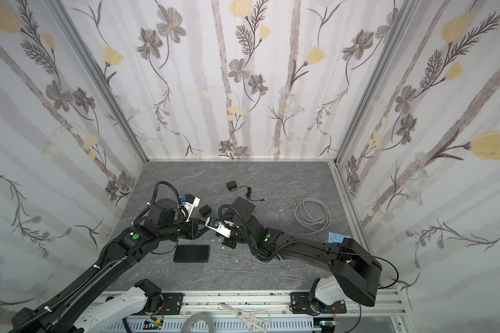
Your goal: Insert the plug into the switch port
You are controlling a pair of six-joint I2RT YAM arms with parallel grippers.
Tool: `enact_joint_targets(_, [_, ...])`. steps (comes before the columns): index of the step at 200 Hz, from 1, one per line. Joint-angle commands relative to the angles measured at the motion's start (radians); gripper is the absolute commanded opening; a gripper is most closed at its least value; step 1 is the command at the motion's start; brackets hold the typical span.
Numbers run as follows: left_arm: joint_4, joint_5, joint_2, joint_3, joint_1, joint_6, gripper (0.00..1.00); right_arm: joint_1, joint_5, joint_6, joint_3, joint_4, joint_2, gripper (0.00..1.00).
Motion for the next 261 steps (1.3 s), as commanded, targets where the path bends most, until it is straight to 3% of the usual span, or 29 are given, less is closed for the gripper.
enact_joint_targets(1, [0.009, 0.011, 0.004, -0.002, 0.000, -0.004, 0.19, 0.003, 0.008, 0.011, 0.005, 0.021, 0.005, 0.00])
enact_joint_targets(41, [0.009, 0.011, 0.009, -0.002, 0.001, -0.001, 0.00, 0.002, 0.009, 0.014, -0.001, 0.026, 0.002, 0.00])
enact_joint_targets(74, [0.006, 0.005, 0.007, 0.001, 0.000, 0.005, 0.00, 0.003, 0.025, 0.018, -0.015, 0.041, -0.007, 0.00])
enact_joint_targets(92, [-0.004, -0.010, 0.000, 0.004, 0.002, 0.015, 0.00, 0.003, 0.041, 0.022, -0.067, 0.111, -0.045, 0.36])
enact_joint_targets(96, [-0.010, -0.015, 0.000, 0.006, 0.002, 0.017, 0.00, 0.004, 0.044, 0.022, -0.091, 0.136, -0.058, 0.59])
enact_joint_targets(97, [-0.011, -0.016, 0.000, 0.007, 0.002, 0.017, 0.00, 0.004, 0.044, 0.022, -0.102, 0.144, -0.062, 0.76])
enact_joint_targets(98, [-0.012, -0.018, 0.000, 0.007, 0.001, 0.019, 0.00, 0.004, 0.044, 0.022, -0.102, 0.144, -0.062, 0.76])
enact_joint_targets(99, [-0.013, -0.018, 0.000, 0.007, 0.001, 0.020, 0.00, 0.003, 0.046, 0.022, -0.117, 0.158, -0.069, 0.93])
enact_joint_targets(102, [-0.017, -0.021, 0.000, 0.008, 0.001, 0.021, 0.00, 0.003, 0.051, 0.023, -0.134, 0.178, -0.080, 0.99])
enact_joint_targets(124, [-0.036, -0.025, 0.001, 0.015, 0.007, 0.034, 0.00, 0.004, 0.090, 0.029, -0.238, 0.304, -0.161, 1.00])
enact_joint_targets(143, [-0.036, -0.020, -0.002, 0.013, 0.010, 0.036, 0.00, 0.004, 0.236, 0.096, -0.335, 0.476, -0.212, 1.00])
enact_joint_targets(158, [-0.032, -0.013, -0.002, 0.012, 0.013, 0.037, 0.00, 0.000, 0.302, 0.154, -0.354, 0.486, -0.236, 1.00])
enact_joint_targets(172, [-0.027, -0.007, 0.001, 0.015, 0.012, 0.037, 0.00, -0.019, 0.257, 0.208, -0.363, 0.485, -0.256, 1.00])
enact_joint_targets(196, [-0.022, -0.001, 0.006, 0.016, 0.014, 0.039, 0.00, -0.070, 0.058, 0.336, -0.394, 0.554, -0.281, 1.00])
enact_joint_targets(218, [-0.020, 0.002, 0.005, 0.016, 0.013, 0.039, 0.00, -0.104, 0.109, 0.533, -0.405, 0.577, -0.300, 1.00])
enact_joint_targets(231, [-0.023, 0.002, 0.001, 0.015, 0.014, 0.039, 0.00, -0.128, 0.046, 0.509, -0.356, 0.482, -0.307, 1.00])
enact_joint_targets(261, [-0.029, 0.002, -0.014, 0.013, 0.014, 0.043, 0.00, -0.137, 0.030, 0.495, -0.260, 0.321, -0.321, 1.00])
